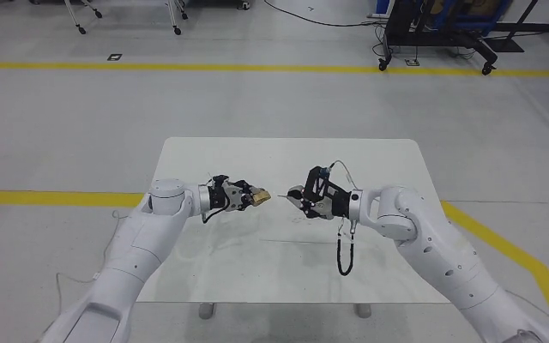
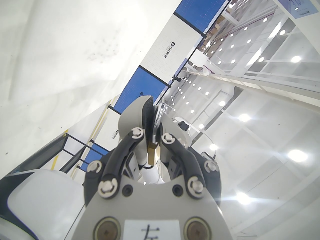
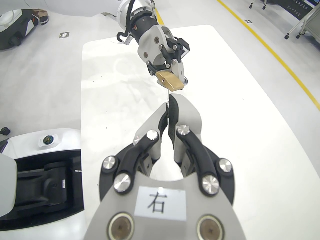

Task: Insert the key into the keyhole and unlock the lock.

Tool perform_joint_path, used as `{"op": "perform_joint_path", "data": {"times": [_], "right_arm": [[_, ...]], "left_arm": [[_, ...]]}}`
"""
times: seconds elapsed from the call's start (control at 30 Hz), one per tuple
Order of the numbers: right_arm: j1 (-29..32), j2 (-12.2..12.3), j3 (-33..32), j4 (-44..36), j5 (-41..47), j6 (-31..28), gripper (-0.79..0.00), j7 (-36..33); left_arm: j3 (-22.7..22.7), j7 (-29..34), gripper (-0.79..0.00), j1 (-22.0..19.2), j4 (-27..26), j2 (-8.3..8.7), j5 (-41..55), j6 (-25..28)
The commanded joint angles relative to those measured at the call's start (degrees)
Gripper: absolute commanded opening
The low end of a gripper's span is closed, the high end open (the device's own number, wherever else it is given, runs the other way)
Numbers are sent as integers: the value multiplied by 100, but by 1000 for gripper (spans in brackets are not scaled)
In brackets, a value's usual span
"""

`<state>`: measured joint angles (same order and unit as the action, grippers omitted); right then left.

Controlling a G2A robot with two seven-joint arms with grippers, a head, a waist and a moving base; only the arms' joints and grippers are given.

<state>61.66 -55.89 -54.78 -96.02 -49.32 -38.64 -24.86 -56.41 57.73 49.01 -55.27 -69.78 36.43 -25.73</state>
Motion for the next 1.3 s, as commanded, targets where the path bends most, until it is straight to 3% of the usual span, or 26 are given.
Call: {"op": "perform_joint_path", "data": {"times": [0.0, 0.23, 0.43, 0.8, 1.27], "right_arm": [[-88, -2, 129, -269, -709, -344, -785, -53], [-728, -30, 576, -962, -2805, -1347, -785, -596], [-1137, -125, 1055, -1182, -3724, -1778, -785, -933], [-1553, -436, 1779, -1092, -3824, -1625, -785, -1772], [-1715, -611, 1924, -948, -3386, -1508, -785, -2571]], "left_arm": [[14, -98, -785, 70, -44, -2, -7, -7], [139, -120, -785, -35, -118, -7, -146, -522], [327, -28, -785, -247, -26, -85, -36, -896], [455, -109, -785, -231, 200, -186, 339, -1052], [472, -196, -785, -226, 262, -217, 468, -975]]}}
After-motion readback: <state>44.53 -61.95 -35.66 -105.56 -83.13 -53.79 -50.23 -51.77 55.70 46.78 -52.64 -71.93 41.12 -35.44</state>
